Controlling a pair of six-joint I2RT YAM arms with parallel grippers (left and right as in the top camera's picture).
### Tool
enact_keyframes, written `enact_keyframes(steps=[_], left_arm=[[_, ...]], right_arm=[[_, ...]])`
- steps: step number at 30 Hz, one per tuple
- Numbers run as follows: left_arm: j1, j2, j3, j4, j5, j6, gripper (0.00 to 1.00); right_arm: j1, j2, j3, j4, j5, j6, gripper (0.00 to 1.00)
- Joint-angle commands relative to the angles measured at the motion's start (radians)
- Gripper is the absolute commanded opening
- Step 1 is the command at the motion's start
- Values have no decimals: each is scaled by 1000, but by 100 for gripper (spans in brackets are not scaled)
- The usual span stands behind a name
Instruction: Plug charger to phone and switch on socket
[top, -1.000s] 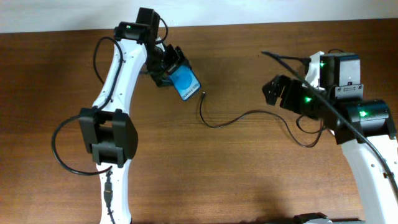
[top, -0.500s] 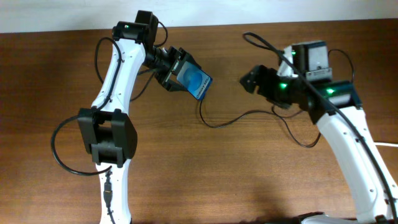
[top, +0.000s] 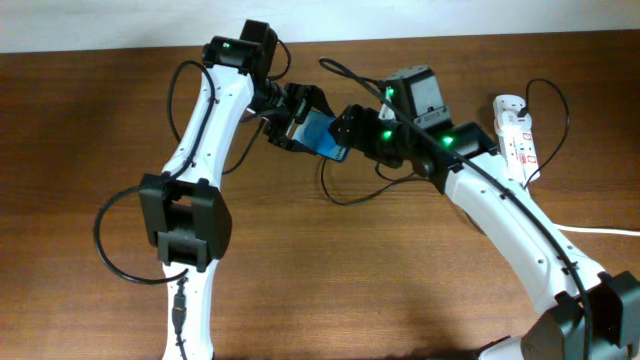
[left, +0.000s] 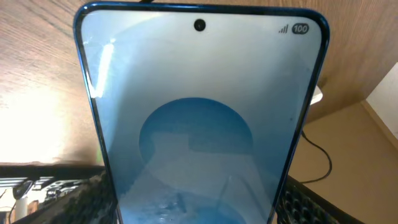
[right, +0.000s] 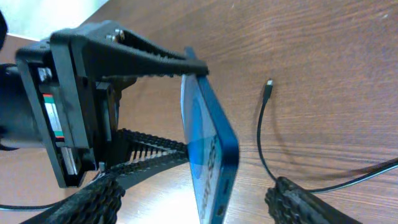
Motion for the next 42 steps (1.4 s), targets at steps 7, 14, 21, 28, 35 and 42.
enact_keyframes(steps=[7,14,21,28,35,42], left_arm=[[0,1,30,2,4,-29,0],[0,1,30,3,7,-30,0],[0,1,30,5,108,-30,0],[0,1,30,18,118,-75,0],[0,1,30,17,118,-74,0],[0,1,30,13,117,-74,0]], right_arm=[[7,47,21,5,39,19,79],[-51,42,29,50,-32,15,79],[-124,42,29,47,-136,-2,79],[-39,55,27,50,-13,-24,66],[5,107,27,77,19,-24,41],[9,140,27,121,15,-47,29]])
